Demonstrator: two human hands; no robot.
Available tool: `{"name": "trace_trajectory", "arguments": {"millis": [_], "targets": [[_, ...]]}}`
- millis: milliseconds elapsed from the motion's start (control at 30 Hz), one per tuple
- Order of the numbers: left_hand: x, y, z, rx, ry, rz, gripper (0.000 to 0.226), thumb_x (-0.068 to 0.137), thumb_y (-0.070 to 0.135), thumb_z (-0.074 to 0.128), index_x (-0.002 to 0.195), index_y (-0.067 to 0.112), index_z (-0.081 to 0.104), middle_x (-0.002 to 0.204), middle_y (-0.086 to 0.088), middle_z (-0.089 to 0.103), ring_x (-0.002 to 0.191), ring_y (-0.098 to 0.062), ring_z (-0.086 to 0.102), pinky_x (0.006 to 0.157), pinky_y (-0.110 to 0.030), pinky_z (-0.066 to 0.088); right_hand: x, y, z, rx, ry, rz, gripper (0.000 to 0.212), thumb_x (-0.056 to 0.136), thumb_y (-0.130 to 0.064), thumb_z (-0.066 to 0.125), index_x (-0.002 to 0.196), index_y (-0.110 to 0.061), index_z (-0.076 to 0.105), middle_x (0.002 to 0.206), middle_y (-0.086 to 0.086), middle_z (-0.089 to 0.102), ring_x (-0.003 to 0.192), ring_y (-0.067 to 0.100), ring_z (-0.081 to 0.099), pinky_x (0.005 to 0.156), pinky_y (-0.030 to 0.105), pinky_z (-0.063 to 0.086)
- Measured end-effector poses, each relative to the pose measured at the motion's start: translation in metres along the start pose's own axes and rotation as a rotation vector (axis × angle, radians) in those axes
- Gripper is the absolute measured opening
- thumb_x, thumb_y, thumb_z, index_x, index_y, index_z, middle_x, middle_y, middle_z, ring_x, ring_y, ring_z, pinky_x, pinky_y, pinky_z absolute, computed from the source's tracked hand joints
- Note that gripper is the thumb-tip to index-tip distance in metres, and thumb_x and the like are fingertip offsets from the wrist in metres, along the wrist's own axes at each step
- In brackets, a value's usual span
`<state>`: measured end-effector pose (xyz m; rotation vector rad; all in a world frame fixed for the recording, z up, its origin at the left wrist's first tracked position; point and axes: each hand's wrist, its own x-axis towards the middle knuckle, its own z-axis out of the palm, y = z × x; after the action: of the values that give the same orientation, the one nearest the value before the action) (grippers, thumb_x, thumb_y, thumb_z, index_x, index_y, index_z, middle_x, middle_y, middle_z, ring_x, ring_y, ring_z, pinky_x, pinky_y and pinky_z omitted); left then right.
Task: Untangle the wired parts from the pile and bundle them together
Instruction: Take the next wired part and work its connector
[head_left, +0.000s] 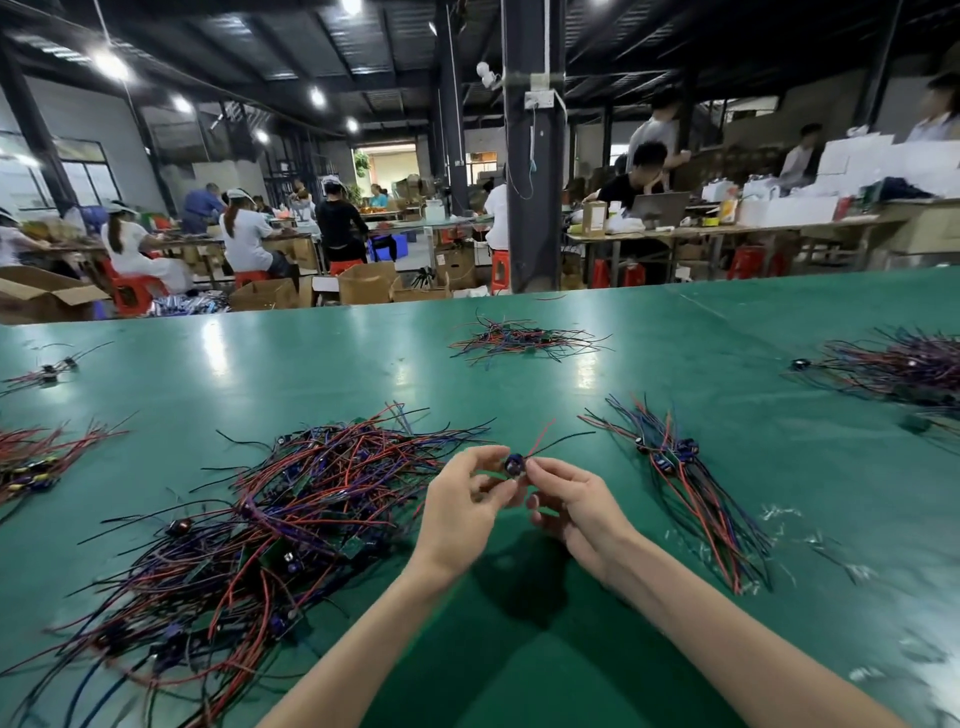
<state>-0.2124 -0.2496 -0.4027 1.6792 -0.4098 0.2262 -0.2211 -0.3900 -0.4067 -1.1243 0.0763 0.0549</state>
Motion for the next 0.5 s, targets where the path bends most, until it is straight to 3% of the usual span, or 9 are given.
{"name": "trace_trajectory", "arguments": {"millis": [67,133,200,300,433,500], "targets": [[-0.0025,0.0024,0.0042,-0.162,-0.031,-0.121,0.022,0.086,-0.007,0.062,0.100,0.009,0.055,0.081,0.000,0.068,0.066,-0.022,0.071,0.062,-0.029,0.058,0.0010,-0.0020,0.0004,0.036,0.019,0.025,0.012,0.075,-0.012,0.070,0.085,-0.008,0.068,0.073,0.004,0.066,0.055,0.013,0.050,0.060,0.027,0.044],[-0.0032,0.0026,0.0075,-0.214,-0.048,-0.205,0.020,0.085,-0.005,0.063,0.101,0.002,0.052,0.077,-0.007,0.066,0.060,-0.024,0.068,0.061,-0.039,0.059,0.0013,-0.0031,0.0013,0.043,0.013,0.041,0.019,0.066,-0.014,0.071,0.083,-0.007,0.069,0.074,0.006,0.067,0.057,0.017,0.049,0.068,0.034,0.045],[-0.0040,0.0029,0.0095,-0.263,-0.058,-0.278,0.019,0.086,-0.004,0.063,0.101,-0.002,0.052,0.081,-0.014,0.066,0.061,-0.025,0.067,0.062,-0.042,0.059,0.0011,-0.0031,0.0016,0.034,-0.005,0.061,0.021,0.067,-0.015,0.069,0.086,-0.006,0.068,0.079,0.011,0.066,0.059,0.020,0.049,0.066,0.037,0.050],[-0.0048,0.0029,0.0105,-0.399,-0.051,-0.378,0.010,0.088,-0.005,0.059,0.095,-0.003,0.052,0.083,-0.018,0.066,0.060,-0.024,0.068,0.057,-0.033,0.058,0.0012,-0.0039,0.0012,0.033,-0.026,0.081,0.019,0.081,-0.011,0.064,0.097,-0.001,0.065,0.089,0.019,0.063,0.059,0.022,0.052,0.065,0.039,0.051],[-0.0055,0.0015,0.0110,-0.477,-0.063,-0.448,0.010,0.089,-0.004,0.058,0.096,-0.003,0.051,0.090,-0.024,0.064,0.069,-0.029,0.066,0.062,-0.036,0.060,0.0004,-0.0046,0.0005,0.013,-0.043,0.085,0.024,0.073,-0.018,0.069,0.090,-0.001,0.064,0.078,0.015,0.065,0.053,0.021,0.058,0.055,0.034,0.053],[-0.0061,0.0017,0.0102,-0.476,-0.088,-0.464,0.011,0.087,-0.005,0.059,0.092,-0.001,0.051,0.082,-0.020,0.065,0.064,-0.023,0.065,0.060,-0.035,0.059,0.0002,-0.0034,0.0002,-0.003,-0.037,0.083,0.020,0.072,-0.018,0.070,0.083,-0.002,0.064,0.073,0.014,0.064,0.050,0.021,0.058,0.051,0.033,0.052]]}}
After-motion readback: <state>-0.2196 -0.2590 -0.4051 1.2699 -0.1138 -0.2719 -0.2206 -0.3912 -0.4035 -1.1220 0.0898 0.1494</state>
